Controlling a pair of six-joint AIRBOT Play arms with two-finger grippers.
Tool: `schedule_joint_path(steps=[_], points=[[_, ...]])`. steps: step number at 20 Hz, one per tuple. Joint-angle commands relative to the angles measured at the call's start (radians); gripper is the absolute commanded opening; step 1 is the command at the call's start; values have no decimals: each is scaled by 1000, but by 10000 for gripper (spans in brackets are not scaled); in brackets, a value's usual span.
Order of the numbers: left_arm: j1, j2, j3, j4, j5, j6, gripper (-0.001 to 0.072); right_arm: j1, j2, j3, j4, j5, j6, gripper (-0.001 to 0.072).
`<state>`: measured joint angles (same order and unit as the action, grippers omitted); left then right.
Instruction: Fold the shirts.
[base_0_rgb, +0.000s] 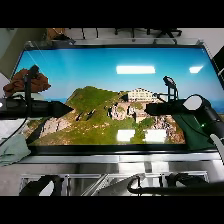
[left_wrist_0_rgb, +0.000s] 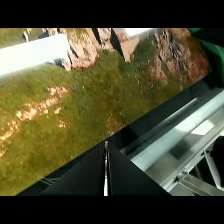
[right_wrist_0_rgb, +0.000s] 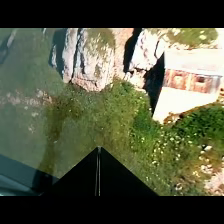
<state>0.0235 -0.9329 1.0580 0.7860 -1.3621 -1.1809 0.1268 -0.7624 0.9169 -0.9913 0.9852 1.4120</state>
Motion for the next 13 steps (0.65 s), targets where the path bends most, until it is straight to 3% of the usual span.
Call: schedule_joint_path(steps=[1, 13], points=[[-24, 27, -94, -1, 29, 1, 10, 31, -5, -16, 9, 16, 2, 30], [-23, 26, -98, -1, 63, 1, 11, 31, -5, -16, 8, 25, 2, 30]])
